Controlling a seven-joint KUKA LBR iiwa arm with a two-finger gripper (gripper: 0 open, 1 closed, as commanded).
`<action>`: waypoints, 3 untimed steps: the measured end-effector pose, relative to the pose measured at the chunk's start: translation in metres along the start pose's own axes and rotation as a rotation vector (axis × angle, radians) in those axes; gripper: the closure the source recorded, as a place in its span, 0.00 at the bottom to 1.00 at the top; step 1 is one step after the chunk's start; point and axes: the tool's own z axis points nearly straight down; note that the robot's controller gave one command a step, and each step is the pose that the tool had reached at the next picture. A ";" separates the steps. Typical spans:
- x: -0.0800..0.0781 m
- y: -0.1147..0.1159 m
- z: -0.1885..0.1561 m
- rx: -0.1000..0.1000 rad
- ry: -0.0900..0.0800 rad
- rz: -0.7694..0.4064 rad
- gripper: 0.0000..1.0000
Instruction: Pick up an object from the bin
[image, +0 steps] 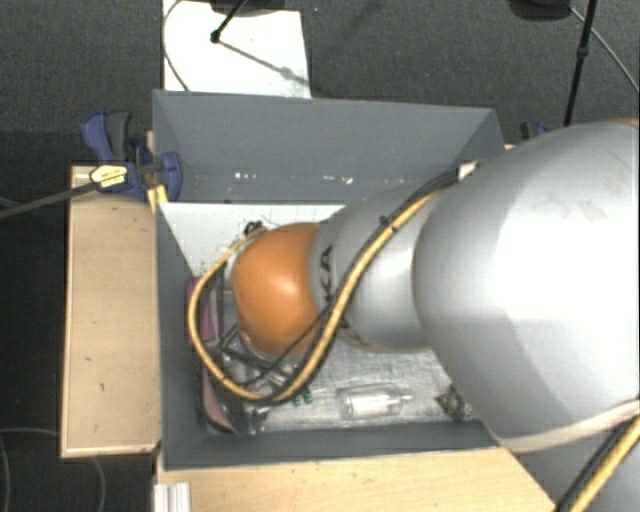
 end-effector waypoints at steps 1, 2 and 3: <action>0.018 -0.016 -0.020 -0.017 -0.002 0.081 1.00; 0.018 -0.015 -0.020 -0.018 -0.001 0.083 0.00; 0.007 -0.002 0.001 -0.001 -0.008 0.083 0.00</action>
Offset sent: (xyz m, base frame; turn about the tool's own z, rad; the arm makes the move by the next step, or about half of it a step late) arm -0.0116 -0.0196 0.0197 0.0790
